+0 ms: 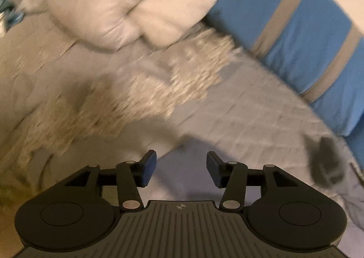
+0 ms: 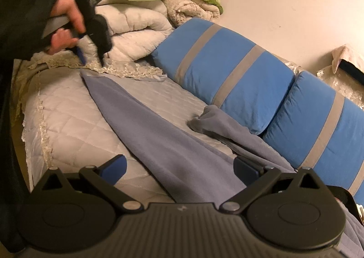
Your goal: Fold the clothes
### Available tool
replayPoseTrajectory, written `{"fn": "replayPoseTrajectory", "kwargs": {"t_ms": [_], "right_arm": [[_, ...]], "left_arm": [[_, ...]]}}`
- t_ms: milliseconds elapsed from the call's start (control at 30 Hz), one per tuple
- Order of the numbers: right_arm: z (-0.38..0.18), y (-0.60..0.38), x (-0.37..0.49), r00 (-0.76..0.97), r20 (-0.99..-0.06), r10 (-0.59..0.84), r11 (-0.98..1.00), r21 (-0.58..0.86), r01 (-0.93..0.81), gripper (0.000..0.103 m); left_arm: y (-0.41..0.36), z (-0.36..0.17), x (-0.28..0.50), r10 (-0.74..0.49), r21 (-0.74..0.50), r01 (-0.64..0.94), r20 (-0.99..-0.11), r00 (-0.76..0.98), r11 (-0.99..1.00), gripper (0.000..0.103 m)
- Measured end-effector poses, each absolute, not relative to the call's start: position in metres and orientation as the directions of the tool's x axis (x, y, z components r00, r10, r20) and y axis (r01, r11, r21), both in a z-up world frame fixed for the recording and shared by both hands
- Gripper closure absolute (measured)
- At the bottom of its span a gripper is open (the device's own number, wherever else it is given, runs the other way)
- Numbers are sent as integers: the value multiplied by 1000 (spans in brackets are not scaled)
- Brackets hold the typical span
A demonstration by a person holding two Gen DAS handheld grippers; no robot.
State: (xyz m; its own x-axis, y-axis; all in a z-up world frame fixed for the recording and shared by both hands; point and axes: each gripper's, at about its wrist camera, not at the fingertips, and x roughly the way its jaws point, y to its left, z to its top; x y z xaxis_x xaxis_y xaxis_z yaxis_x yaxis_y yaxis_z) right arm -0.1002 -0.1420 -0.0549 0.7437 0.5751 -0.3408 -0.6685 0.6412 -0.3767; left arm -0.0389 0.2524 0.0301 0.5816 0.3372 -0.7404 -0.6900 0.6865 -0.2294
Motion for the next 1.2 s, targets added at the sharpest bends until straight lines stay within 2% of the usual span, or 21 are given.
{"fn": "replayPoseTrajectory", "kwargs": {"t_ms": [133, 200, 367, 433, 500, 533, 767, 933, 1033, 1100, 1200], "right_arm": [[-55, -142, -101, 739, -340, 582, 636, -376, -674, 0], [-54, -142, -100, 738, -341, 583, 636, -373, -675, 0], [-54, -142, -96, 738, -342, 582, 646, -358, -675, 0], [-53, -142, -94, 736, -342, 584, 648, -350, -676, 0], [-52, -142, -94, 733, -342, 589, 648, -343, -680, 0], [-52, -142, -94, 731, -342, 591, 647, -340, -682, 0], [-52, -142, -93, 731, -342, 591, 645, -344, -683, 0], [-55, -142, -92, 735, -351, 580, 645, -353, -678, 0], [-55, -141, -91, 740, -351, 574, 651, -353, -672, 0], [-54, -141, -90, 743, -352, 569, 655, -354, -668, 0], [-55, -141, -91, 750, -350, 562, 658, -359, -661, 0]], "left_arm": [[260, 30, -19, 333, -239, -646, -699, 633, 725, 55], [264, 25, -5, 334, -213, -641, -710, 620, 737, 55], [278, 0, 14, 248, -250, -627, -764, 595, 738, 56], [280, -10, 19, 238, -224, -636, -797, 556, 738, 65], [277, -12, 20, 275, -166, -633, -798, 537, 756, 100], [278, -11, 19, 281, -168, -635, -791, 544, 754, 101], [282, 3, 6, 337, -228, -615, -669, 663, 755, 101], [282, -3, 21, 359, -179, -622, -684, 636, 762, 98], [284, 1, 20, 437, -126, -674, -671, 598, 728, 94], [287, 4, 15, 445, -146, -682, -657, 609, 717, 79], [288, 9, 10, 433, -191, -677, -640, 635, 710, 64]]}}
